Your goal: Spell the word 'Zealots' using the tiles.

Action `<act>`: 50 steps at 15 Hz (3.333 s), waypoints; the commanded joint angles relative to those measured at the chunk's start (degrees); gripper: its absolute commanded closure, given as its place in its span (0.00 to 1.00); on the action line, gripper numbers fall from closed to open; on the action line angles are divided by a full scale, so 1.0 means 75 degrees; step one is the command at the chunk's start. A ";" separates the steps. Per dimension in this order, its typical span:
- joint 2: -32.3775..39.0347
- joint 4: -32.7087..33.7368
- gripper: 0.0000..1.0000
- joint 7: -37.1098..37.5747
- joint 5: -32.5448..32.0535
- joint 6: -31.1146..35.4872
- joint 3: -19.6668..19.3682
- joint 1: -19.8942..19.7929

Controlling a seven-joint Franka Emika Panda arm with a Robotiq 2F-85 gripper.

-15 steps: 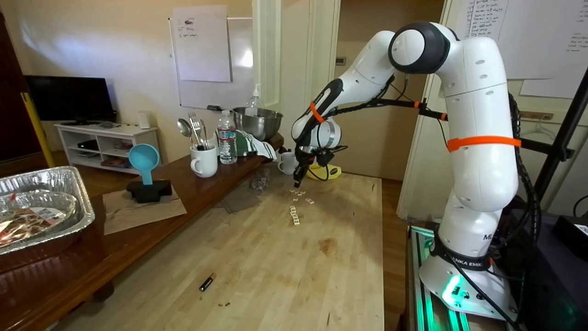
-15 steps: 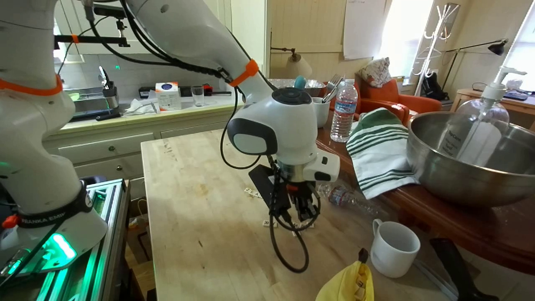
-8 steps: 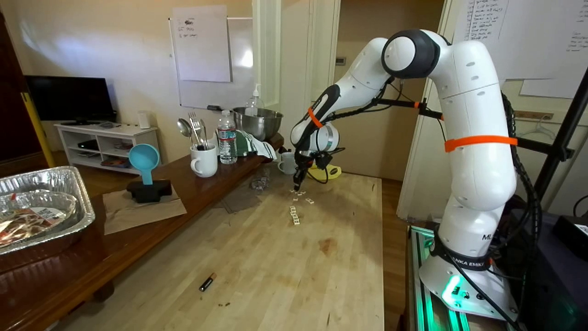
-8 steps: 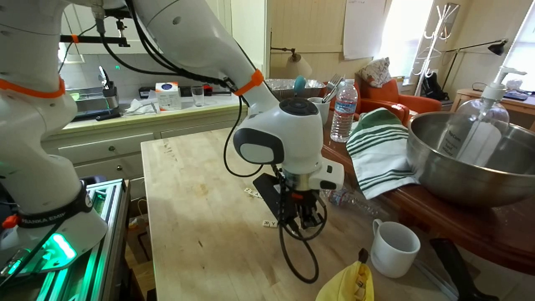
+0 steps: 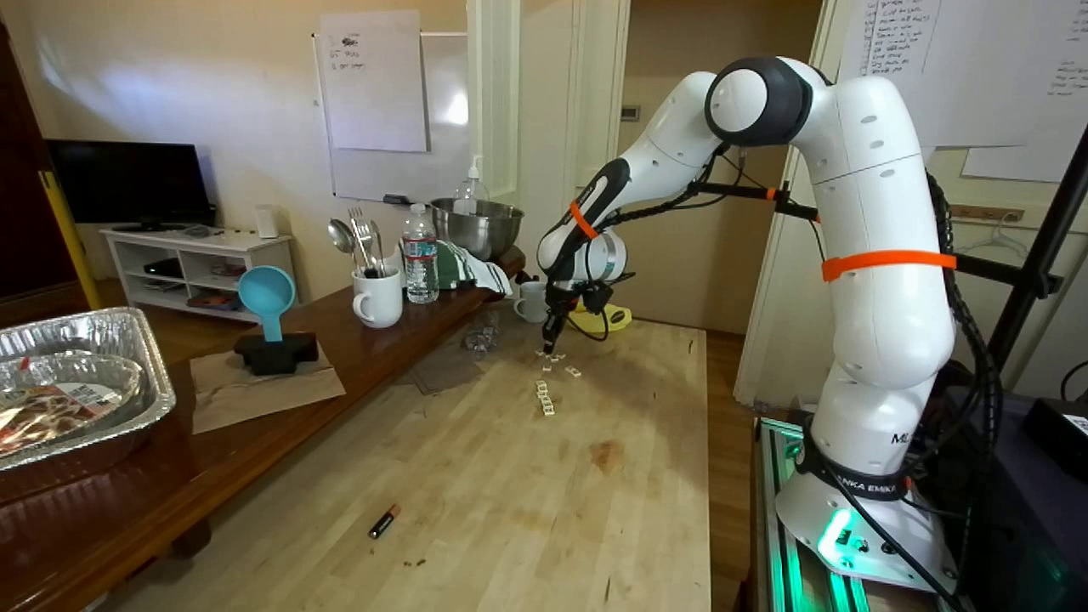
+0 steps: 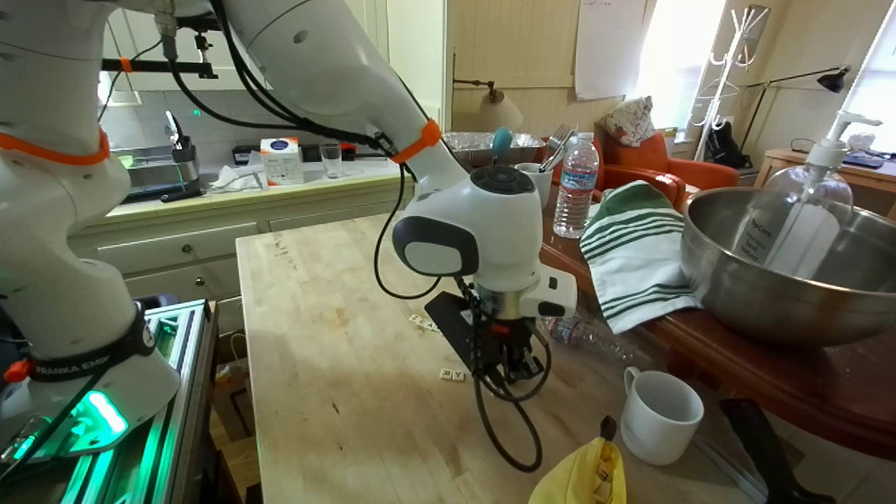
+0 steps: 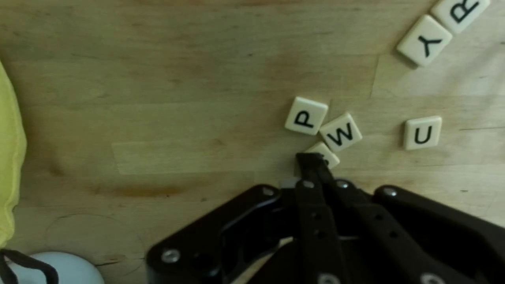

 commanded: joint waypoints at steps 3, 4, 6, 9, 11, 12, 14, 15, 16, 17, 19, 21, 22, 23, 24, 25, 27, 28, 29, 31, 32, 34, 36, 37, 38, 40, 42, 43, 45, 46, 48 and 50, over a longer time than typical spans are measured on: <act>0.0172 -0.0156 1.00 0.0065 -0.0112 0.0249 0.0312 -0.0107; 0.0174 -0.0170 1.00 0.0087 -0.0119 0.0252 0.0328 -0.0087; 0.0179 -0.0205 1.00 0.0154 -0.0144 0.0237 0.0353 -0.0036; 0.0163 -0.0265 1.00 0.0196 -0.0166 0.0184 0.0399 0.0006; 0.0141 -0.0309 1.00 0.0250 -0.0193 0.0116 0.0413 0.0049; 0.0126 -0.0335 1.00 0.0258 -0.0209 0.0098 0.0423 0.0063; 0.0066 -0.0418 1.00 0.0329 -0.0302 -0.0022 0.0410 0.0130; 0.0029 -0.0469 1.00 0.0416 -0.0380 -0.0100 0.0382 0.0181; -0.0007 -0.0520 1.00 0.0473 -0.0456 -0.0145 0.0361 0.0220; -0.0038 -0.0563 1.00 0.0524 -0.0511 -0.0190 0.0355 0.0249; -0.0072 -0.0614 1.00 0.0585 -0.0568 -0.0202 0.0390 0.0268; -0.0138 -0.0699 1.00 0.0573 -0.0685 -0.0285 0.0389 0.0313; -0.0168 -0.0758 1.00 0.0511 -0.0794 -0.0331 0.0372 0.0336; -0.0205 -0.0819 1.00 0.0430 -0.0967 -0.0421 0.0328 0.0362; -0.0236 -0.0859 1.00 0.0397 -0.1141 -0.0488 0.0285 0.0393; -0.0281 -0.0899 1.00 0.0385 -0.1348 -0.0613 0.0222 0.0427; -0.0376 -0.0964 1.00 0.0338 -0.1697 -0.0876 0.0138 0.0460; -0.0414 -0.0993 1.00 0.0316 -0.1860 -0.1014 0.0092 0.0478; -0.0441 -0.1017 1.00 0.0288 -0.2008 -0.1131 0.0055 0.0491; -0.0503 -0.1070 1.00 0.0222 -0.2301 -0.1351 -0.0020 0.0526; -0.0542 -0.1107 1.00 0.0187 -0.2412 -0.1457 -0.0045 0.0545; -0.0553 -0.1159 1.00 0.0231 -0.2530 -0.1471 -0.0079 0.0599; -0.0488 -0.1124 1.00 0.0342 -0.2548 -0.1391 -0.0078 0.0658; -0.0462 -0.1106 1.00 0.0380 -0.2550 -0.1321 -0.0075 0.0686; -0.0420 -0.1086 1.00 0.0443 -0.2539 -0.1209 -0.0075 0.0711; -0.0308 -0.0999 1.00 0.0568 -0.2468 -0.1065 -0.0072 0.0737; -0.0240 -0.0941 1.00 0.0758 -0.2315 -0.1005 -0.0047 0.0748; -0.0235 -0.0941 1.00 0.0923 -0.2208 -0.0964 -0.0026 0.0756; -0.0243 -0.0998 1.00 0.1160 -0.1928 -0.0732 0.0068 0.0705; -0.0244 -0.1010 1.00 0.1340 -0.1837 -0.0665 0.0082 0.0709; -0.0263 -0.1094 1.00 0.1514 -0.1348 -0.0378 0.0241 0.0624; -0.0262 -0.1157 1.00 0.1563 -0.0886 -0.0107 0.0388 0.0570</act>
